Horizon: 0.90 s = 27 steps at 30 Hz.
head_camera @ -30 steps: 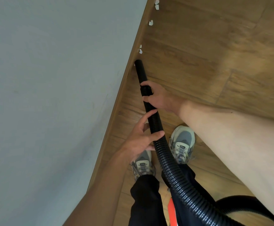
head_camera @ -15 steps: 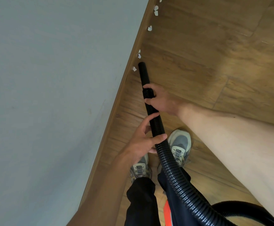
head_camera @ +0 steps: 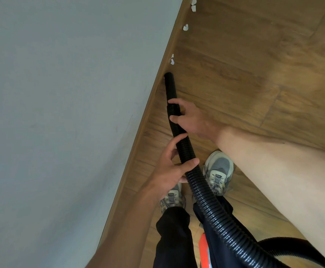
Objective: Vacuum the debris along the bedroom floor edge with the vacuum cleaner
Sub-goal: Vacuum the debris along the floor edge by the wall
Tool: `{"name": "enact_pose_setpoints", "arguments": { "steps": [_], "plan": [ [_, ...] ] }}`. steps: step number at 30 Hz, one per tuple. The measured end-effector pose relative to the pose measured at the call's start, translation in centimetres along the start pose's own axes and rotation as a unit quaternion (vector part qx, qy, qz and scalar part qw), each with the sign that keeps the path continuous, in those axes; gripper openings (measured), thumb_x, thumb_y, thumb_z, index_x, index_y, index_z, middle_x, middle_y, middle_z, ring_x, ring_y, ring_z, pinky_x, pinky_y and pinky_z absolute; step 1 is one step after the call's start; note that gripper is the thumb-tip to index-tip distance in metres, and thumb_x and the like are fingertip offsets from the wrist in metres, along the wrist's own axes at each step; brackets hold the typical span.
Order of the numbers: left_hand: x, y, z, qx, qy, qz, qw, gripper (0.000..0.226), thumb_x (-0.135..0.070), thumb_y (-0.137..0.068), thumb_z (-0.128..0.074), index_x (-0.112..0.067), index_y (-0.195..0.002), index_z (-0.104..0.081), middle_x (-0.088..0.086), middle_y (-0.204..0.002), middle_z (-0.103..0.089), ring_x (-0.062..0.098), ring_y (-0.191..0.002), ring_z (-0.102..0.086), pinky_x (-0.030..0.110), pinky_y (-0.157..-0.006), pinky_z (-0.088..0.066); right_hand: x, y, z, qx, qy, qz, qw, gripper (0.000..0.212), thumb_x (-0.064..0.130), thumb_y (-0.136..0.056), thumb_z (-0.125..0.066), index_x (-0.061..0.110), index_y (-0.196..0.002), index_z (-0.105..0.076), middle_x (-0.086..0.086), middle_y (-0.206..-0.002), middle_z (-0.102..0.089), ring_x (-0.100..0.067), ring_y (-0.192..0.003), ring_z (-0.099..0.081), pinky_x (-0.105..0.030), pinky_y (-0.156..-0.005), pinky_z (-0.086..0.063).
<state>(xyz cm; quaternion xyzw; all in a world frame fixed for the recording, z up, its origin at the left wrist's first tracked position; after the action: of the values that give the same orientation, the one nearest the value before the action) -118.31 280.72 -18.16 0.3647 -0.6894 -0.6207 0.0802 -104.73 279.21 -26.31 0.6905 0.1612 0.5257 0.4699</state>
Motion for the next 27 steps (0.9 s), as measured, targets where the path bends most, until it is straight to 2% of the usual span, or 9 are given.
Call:
{"name": "enact_pose_setpoints", "arguments": {
  "steps": [4,8,13,17,21,24,27],
  "plan": [
    [0.4,-0.5,-0.1,0.011,0.017,0.019,1.0,0.069,-0.002,-0.087,-0.074,-0.047,-0.135,-0.052,0.002,-0.132,-0.055,0.022,-0.115,-0.064,0.048,-0.08,-0.062,-0.1,-0.4,0.1,-0.009,0.063,0.005,0.998,0.054,0.012,-0.096,-0.058,0.03,-0.145,-0.045,-0.003,-0.121,-0.057,-0.015,-0.094,-0.059,-0.013,-0.062,-0.045],
    [1.2,-0.8,-0.7,0.028,0.031,0.038,0.998,0.07,0.0,-0.086,-0.074,-0.049,-0.132,-0.053,0.004,-0.136,-0.053,0.026,-0.119,-0.061,0.058,-0.087,-0.058,-0.5,-0.6,0.2,-0.01,0.123,0.004,0.992,0.054,0.01,-0.094,-0.058,0.031,-0.143,-0.047,-0.005,-0.127,-0.058,-0.015,-0.094,-0.057,-0.011,-0.058,-0.041],
    [1.8,-0.7,-1.5,0.034,0.036,0.047,0.998,0.068,-0.003,-0.086,-0.075,-0.053,-0.128,-0.055,0.004,-0.138,-0.054,0.026,-0.12,-0.061,0.058,-0.088,-0.057,-1.0,-0.1,0.8,-0.008,0.159,0.006,0.987,0.054,0.012,-0.093,-0.057,0.03,-0.144,-0.047,-0.004,-0.125,-0.059,-0.013,-0.091,-0.056,-0.009,-0.055,-0.037],
    [2.0,-0.5,-1.9,0.03,0.033,0.048,0.998,0.068,-0.004,-0.087,-0.075,-0.051,-0.13,-0.053,0.001,-0.135,-0.055,0.022,-0.114,-0.065,0.052,-0.087,-0.06,-1.8,0.3,0.9,-0.017,0.137,0.012,0.99,0.053,0.01,-0.093,-0.057,0.031,-0.142,-0.049,-0.003,-0.12,-0.059,-0.011,-0.087,-0.057,-0.012,-0.057,-0.04],
    [2.2,-0.2,-2.2,0.016,0.019,0.035,0.999,0.068,-0.008,-0.087,-0.076,-0.051,-0.133,-0.05,-0.006,-0.13,-0.057,0.021,-0.113,-0.066,0.043,-0.081,-0.062,-2.1,0.7,0.9,-0.025,0.097,0.038,0.994,0.051,0.008,-0.095,-0.056,0.032,-0.139,-0.052,0.003,-0.113,-0.057,-0.003,-0.083,-0.057,-0.011,-0.061,-0.044],
    [2.3,-0.5,-2.4,0.006,0.017,0.033,0.999,0.068,-0.008,-0.088,-0.075,-0.052,-0.134,-0.049,-0.006,-0.13,-0.057,0.019,-0.114,-0.066,0.039,-0.08,-0.063,-2.4,0.6,1.1,-0.022,0.072,0.037,0.996,0.051,0.006,-0.094,-0.057,0.033,-0.137,-0.053,0.001,-0.114,-0.059,-0.005,-0.085,-0.059,-0.014,-0.063,-0.047],
    [2.2,-0.9,-2.8,-0.004,0.021,0.026,0.999,0.068,-0.007,-0.089,-0.074,-0.049,-0.135,-0.048,-0.006,-0.131,-0.055,0.018,-0.112,-0.065,0.028,-0.071,-0.062,-2.7,0.1,1.2,-0.014,0.078,0.037,0.996,0.051,0.007,-0.095,-0.056,0.037,-0.135,-0.053,0.002,-0.113,-0.06,-0.007,-0.086,-0.061,-0.016,-0.064,-0.048]
  ]
}}
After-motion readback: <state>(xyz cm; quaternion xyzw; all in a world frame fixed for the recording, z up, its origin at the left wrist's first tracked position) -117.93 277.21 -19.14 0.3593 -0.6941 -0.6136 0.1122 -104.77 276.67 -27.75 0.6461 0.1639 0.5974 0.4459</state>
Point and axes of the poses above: each hand's wrist, its own y-axis away from the middle knuckle, its own z-axis out of the back of the hand, x = y × z, the point moved 4 cm from there along -y, towards the middle knuckle
